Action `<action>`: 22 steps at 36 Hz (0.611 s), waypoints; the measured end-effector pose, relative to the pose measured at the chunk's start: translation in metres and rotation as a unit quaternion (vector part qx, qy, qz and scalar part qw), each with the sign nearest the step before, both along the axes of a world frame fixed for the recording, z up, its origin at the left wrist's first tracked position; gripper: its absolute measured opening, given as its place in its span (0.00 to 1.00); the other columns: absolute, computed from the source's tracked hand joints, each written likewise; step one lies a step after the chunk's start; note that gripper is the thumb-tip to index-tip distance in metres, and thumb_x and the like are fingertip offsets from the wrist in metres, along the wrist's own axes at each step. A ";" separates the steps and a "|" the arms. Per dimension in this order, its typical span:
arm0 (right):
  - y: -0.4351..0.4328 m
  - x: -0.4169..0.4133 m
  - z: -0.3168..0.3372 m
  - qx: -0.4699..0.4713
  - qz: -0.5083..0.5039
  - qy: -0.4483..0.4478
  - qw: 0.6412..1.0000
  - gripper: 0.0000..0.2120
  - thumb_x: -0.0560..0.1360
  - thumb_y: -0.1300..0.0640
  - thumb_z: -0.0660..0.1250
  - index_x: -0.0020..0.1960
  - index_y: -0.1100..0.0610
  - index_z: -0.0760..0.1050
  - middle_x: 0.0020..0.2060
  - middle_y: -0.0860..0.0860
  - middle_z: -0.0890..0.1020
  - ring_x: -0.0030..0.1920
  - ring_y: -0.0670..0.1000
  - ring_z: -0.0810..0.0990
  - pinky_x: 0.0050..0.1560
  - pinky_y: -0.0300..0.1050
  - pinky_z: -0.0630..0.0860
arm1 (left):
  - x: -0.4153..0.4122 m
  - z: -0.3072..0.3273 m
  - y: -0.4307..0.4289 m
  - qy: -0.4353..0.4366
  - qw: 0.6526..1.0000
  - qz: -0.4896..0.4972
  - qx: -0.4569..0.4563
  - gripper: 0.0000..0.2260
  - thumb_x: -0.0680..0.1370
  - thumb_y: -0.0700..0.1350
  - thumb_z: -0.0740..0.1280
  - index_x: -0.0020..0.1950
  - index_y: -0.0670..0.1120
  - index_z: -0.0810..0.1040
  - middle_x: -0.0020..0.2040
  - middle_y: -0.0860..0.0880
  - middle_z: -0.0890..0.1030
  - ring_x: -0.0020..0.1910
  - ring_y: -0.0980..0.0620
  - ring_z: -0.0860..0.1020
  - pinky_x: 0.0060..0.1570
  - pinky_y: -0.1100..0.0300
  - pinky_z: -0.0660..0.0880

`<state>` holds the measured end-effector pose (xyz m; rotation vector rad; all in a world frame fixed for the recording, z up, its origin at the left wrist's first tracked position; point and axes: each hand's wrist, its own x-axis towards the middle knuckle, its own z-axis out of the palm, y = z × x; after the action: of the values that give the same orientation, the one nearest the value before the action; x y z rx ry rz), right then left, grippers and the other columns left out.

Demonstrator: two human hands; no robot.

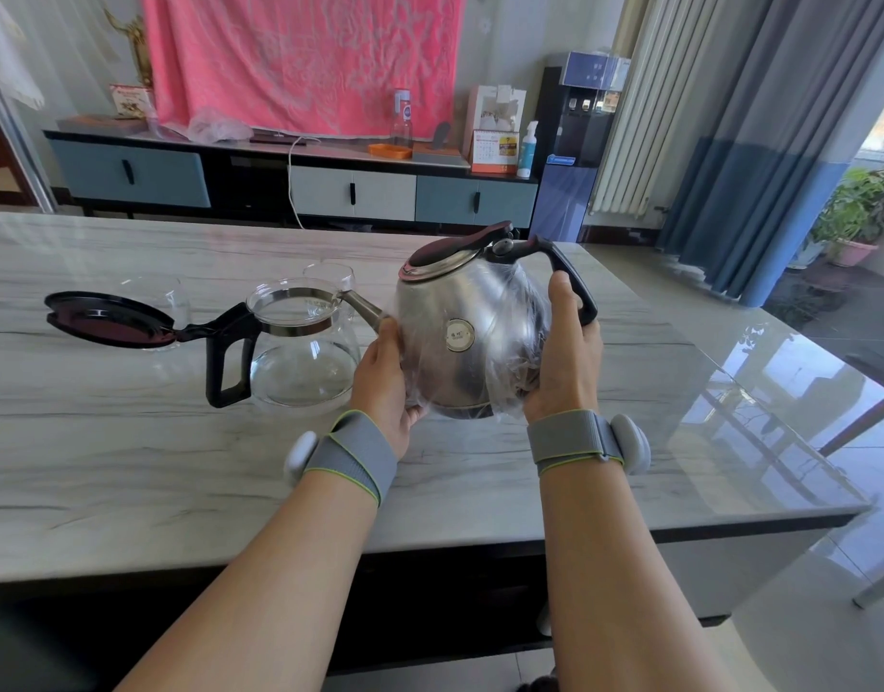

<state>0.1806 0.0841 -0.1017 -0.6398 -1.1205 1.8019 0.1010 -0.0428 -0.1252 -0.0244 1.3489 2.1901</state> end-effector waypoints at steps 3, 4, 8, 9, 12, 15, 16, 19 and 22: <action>0.000 0.001 -0.001 0.000 0.000 0.001 1.000 0.16 0.73 0.40 0.74 0.50 0.50 0.77 0.46 0.48 0.78 0.49 0.51 0.77 0.69 0.63 0.78 | 0.000 0.000 0.000 0.000 1.000 0.000 -0.002 0.13 0.81 0.64 0.61 0.56 0.58 0.78 0.55 0.52 0.82 0.55 0.49 0.80 0.55 0.44 0.79; 0.000 0.000 -0.001 0.001 0.001 0.002 1.000 0.15 0.74 0.40 0.74 0.50 0.50 0.77 0.45 0.48 0.77 0.49 0.51 0.77 0.69 0.63 0.78 | 0.000 0.000 0.000 0.000 1.000 0.000 -0.002 0.13 0.81 0.64 0.60 0.56 0.58 0.78 0.56 0.52 0.82 0.55 0.49 0.80 0.55 0.45 0.79; -0.002 0.000 0.001 0.001 0.001 0.000 1.000 0.18 0.71 0.39 0.74 0.52 0.50 0.79 0.48 0.48 0.80 0.52 0.52 0.80 0.69 0.63 0.78 | 0.000 0.000 0.000 -0.002 1.000 0.001 -0.004 0.14 0.81 0.63 0.60 0.57 0.57 0.78 0.56 0.52 0.82 0.56 0.48 0.80 0.55 0.44 0.80; -0.003 0.000 0.002 0.003 0.001 -0.002 1.000 0.19 0.70 0.38 0.74 0.53 0.50 0.80 0.48 0.48 0.80 0.53 0.51 0.81 0.69 0.63 0.78 | -0.001 0.000 0.000 -0.003 1.000 0.001 -0.004 0.14 0.81 0.63 0.61 0.55 0.57 0.78 0.55 0.52 0.82 0.55 0.48 0.80 0.56 0.43 0.80; -0.003 0.000 0.002 0.006 0.002 0.000 1.000 0.20 0.69 0.38 0.74 0.54 0.50 0.80 0.48 0.48 0.80 0.52 0.51 0.80 0.69 0.63 0.78 | -0.001 0.000 0.001 -0.001 1.000 0.002 -0.003 0.14 0.81 0.63 0.61 0.54 0.56 0.78 0.54 0.52 0.82 0.55 0.49 0.80 0.56 0.43 0.79; -0.003 0.001 0.002 0.004 0.000 0.000 1.000 0.20 0.69 0.38 0.74 0.54 0.50 0.80 0.48 0.48 0.80 0.52 0.51 0.80 0.69 0.63 0.78 | -0.001 -0.001 0.001 -0.003 1.000 0.002 -0.003 0.13 0.81 0.63 0.61 0.53 0.56 0.78 0.55 0.52 0.82 0.55 0.48 0.80 0.57 0.42 0.79; -0.003 0.000 0.002 0.003 -0.001 0.000 1.000 0.20 0.69 0.38 0.74 0.54 0.50 0.80 0.48 0.48 0.80 0.52 0.51 0.81 0.70 0.63 0.78 | -0.001 -0.002 0.000 -0.002 1.000 0.002 -0.002 0.13 0.81 0.63 0.61 0.54 0.56 0.78 0.55 0.52 0.82 0.56 0.48 0.80 0.57 0.42 0.79; -0.003 0.001 0.002 0.004 -0.002 0.000 1.000 0.20 0.69 0.38 0.74 0.54 0.50 0.80 0.49 0.48 0.81 0.54 0.52 0.81 0.70 0.62 0.78 | -0.001 -0.001 0.000 -0.003 1.000 0.001 -0.003 0.14 0.81 0.63 0.61 0.56 0.57 0.78 0.56 0.51 0.82 0.56 0.48 0.80 0.58 0.41 0.79; -0.002 0.000 0.001 0.007 -0.004 -0.001 1.000 0.20 0.69 0.38 0.74 0.54 0.50 0.80 0.49 0.47 0.81 0.55 0.51 0.81 0.70 0.62 0.77 | -0.001 0.000 0.000 -0.006 1.000 0.000 -0.002 0.13 0.81 0.63 0.61 0.55 0.57 0.78 0.56 0.52 0.82 0.55 0.48 0.80 0.57 0.42 0.79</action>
<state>0.1810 0.0821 -0.1006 -0.6381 -1.1293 1.7860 0.1005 -0.0426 -0.1253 -0.0390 1.3482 2.1839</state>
